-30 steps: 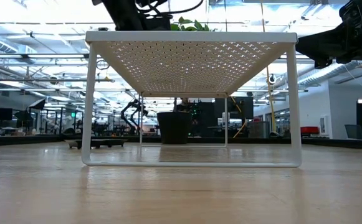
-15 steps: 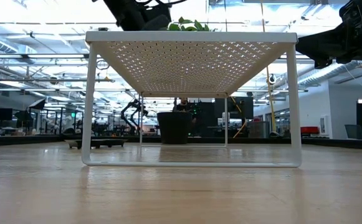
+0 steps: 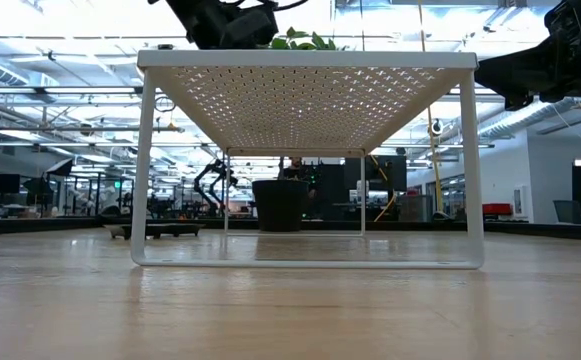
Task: Pick & Place Mini shaped plates
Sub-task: Stack the black square plate on top of the the black square plate on the shelf
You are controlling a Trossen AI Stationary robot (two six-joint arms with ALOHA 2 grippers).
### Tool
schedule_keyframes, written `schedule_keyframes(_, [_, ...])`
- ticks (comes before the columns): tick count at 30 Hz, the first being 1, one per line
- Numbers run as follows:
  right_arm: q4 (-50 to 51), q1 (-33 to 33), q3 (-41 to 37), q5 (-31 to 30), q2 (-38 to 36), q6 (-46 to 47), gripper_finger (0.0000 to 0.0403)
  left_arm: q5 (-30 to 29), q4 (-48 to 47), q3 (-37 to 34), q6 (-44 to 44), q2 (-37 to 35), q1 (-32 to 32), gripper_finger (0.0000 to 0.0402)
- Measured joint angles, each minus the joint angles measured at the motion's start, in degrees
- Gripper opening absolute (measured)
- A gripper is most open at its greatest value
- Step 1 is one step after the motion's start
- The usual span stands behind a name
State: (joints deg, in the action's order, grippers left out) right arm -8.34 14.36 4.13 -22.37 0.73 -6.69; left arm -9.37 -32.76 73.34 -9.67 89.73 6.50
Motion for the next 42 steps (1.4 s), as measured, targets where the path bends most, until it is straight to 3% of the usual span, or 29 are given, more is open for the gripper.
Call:
schedule_keyframes(6, [-0.02,-0.01,-0.01,0.0,0.0,-0.01,0.0102,-3.73,0.03,0.0,0.5,-0.09,-0.04,0.0093])
schedule_keyframes(12, [-0.01,0.0,0.0,0.0,-0.01,0.01,0.0102,4.97,0.28,0.05,3.09,-1.79,-1.27,0.0092])
schedule_keyframes(21, [0.0,0.01,-0.01,0.0,0.0,0.01,0.0102,5.94,-0.08,0.04,9.61,-1.48,-7.05,0.0092])
schedule_keyframes(38, [-0.13,0.0,-0.01,0.0,-0.01,0.01,0.0102,6.32,1.38,0.04,2.38,2.59,-4.83,0.0092])
schedule_keyframes(42, [-0.08,-0.01,-0.01,0.0,-0.02,-0.01,0.0102,3.25,1.78,0.0,-0.66,2.21,-4.23,0.0092])
